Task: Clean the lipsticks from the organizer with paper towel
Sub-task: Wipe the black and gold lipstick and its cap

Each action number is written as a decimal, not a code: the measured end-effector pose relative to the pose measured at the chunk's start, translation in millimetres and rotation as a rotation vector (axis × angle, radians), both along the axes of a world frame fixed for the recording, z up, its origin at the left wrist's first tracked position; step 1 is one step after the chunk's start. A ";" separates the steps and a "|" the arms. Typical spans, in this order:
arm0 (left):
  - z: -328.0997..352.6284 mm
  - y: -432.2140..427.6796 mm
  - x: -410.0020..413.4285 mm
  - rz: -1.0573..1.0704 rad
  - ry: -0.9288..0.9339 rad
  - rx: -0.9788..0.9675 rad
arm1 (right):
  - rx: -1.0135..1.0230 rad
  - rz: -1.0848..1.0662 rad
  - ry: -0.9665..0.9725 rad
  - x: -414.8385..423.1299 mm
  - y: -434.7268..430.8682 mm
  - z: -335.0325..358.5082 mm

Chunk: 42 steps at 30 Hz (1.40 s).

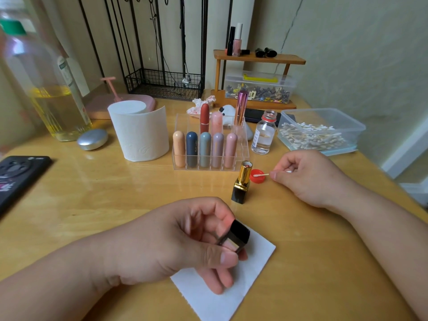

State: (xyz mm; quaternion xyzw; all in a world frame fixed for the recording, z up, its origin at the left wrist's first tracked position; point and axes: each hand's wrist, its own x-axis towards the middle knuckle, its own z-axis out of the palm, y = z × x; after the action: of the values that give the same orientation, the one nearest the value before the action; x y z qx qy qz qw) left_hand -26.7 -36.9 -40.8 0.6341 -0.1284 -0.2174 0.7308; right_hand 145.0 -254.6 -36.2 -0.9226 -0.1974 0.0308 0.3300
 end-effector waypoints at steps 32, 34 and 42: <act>-3.4 6.3 2.6 0.061 0.106 -0.252 | 0.889 0.202 0.202 -16.7 -14.6 27.9; -3.9 6.9 3.2 0.057 0.112 -0.267 | 0.941 0.380 0.206 -31.0 -16.9 39.9; -4.3 8.2 5.0 0.035 0.122 -0.306 | 0.731 0.684 -0.024 -81.7 -9.4 44.6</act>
State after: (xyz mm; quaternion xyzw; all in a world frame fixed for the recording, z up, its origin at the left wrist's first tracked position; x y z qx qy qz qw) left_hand -21.6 -28.7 -45.1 0.5031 -0.1044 -0.2206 0.8291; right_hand 63.3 -264.0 8.4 -0.6294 -0.4903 0.0554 0.6004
